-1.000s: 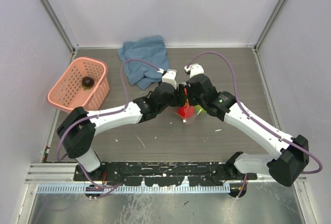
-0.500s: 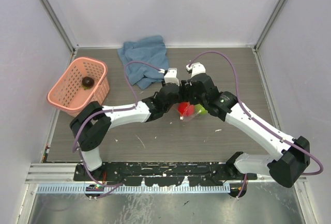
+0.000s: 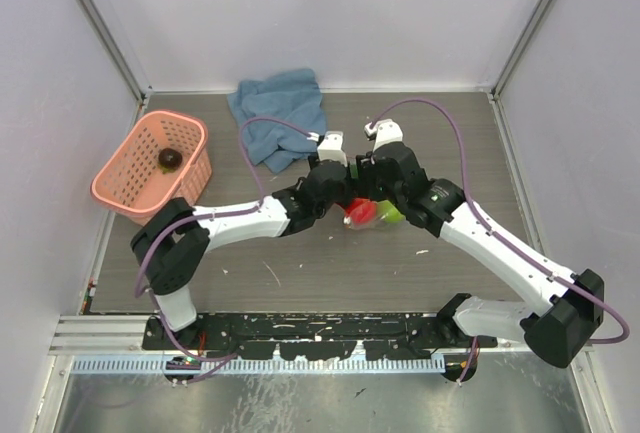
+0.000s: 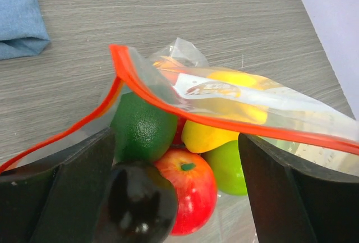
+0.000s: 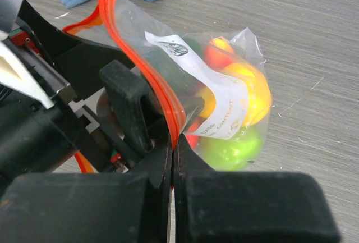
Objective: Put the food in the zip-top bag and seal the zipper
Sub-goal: Place the fake fruit in the zipper food storage bag.
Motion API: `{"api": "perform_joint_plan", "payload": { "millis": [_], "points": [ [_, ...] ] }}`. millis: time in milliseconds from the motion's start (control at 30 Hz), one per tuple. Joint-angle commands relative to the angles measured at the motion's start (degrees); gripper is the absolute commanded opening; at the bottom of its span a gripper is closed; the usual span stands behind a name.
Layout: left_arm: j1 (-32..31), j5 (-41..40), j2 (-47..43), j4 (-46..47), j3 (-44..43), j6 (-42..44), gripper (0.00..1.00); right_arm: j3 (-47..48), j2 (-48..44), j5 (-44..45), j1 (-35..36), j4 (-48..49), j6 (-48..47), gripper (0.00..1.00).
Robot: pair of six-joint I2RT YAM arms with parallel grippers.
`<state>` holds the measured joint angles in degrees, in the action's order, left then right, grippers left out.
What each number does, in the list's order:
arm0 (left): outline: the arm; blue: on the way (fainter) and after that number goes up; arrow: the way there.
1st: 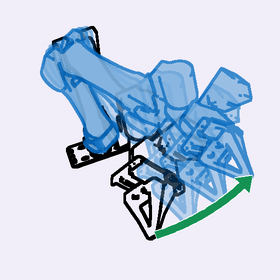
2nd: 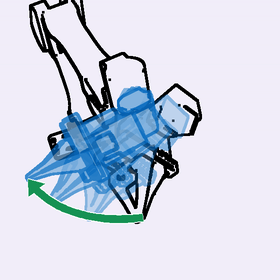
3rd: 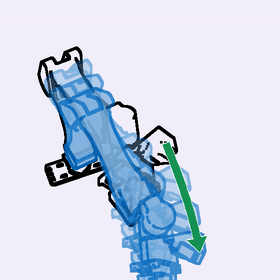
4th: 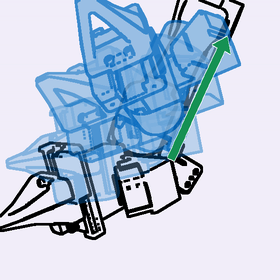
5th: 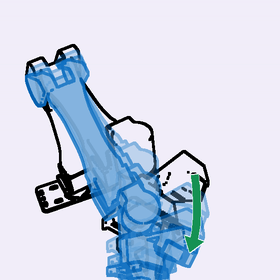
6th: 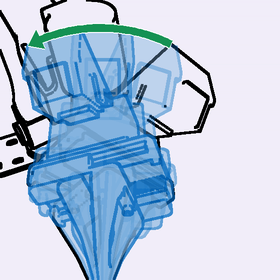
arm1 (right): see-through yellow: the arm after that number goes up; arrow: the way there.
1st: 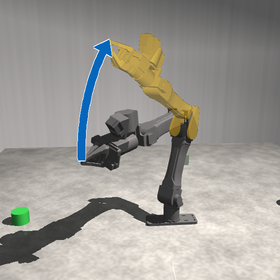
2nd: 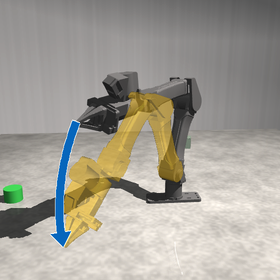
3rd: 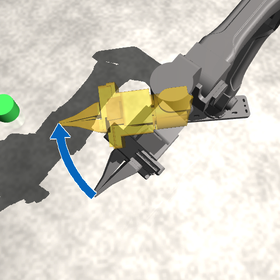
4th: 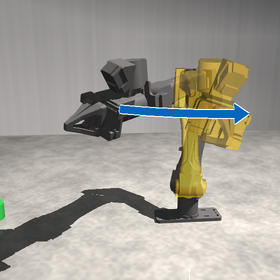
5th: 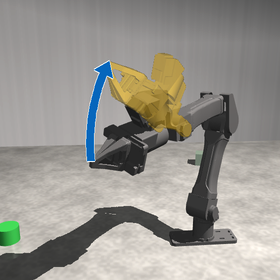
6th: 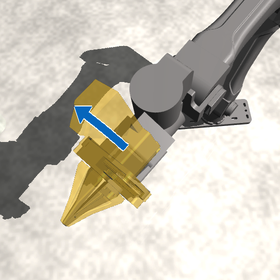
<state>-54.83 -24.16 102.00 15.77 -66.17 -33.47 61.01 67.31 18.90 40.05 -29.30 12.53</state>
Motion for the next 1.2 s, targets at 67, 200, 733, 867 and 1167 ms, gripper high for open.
{"api": "perform_joint_plan", "payload": {
  "millis": [67,200,733,867,1167],
  "points": [
    [-0.6,2.0,-7.0,-0.5,-0.2,0.5,0.92,0.4,-2.1,-0.3,0.7,3.7,1.2,0.01],
    [-0.6,3.5,-10.5,-6.8,-0.6,0.5,0.93,0.5,-2.1,0.0,0.7,3.8,1.2,0.01],
    [-0.4,1.0,-26.7,-32.2,6.4,-4.7,0.90,0.1,-1.5,-0.2,0.7,4.5,1.3,0.01],
    [0.8,1.9,-26.5,-33.1,8.7,-7.5,0.84,0.1,-1.9,-0.3,0.7,4.6,1.2,0.01],
    [2.2,7.2,-21.2,-28.0,10.4,-10.4,0.72,-0.4,-2.1,0.0,0.6,4.8,1.1,0.01]
  ]
}}
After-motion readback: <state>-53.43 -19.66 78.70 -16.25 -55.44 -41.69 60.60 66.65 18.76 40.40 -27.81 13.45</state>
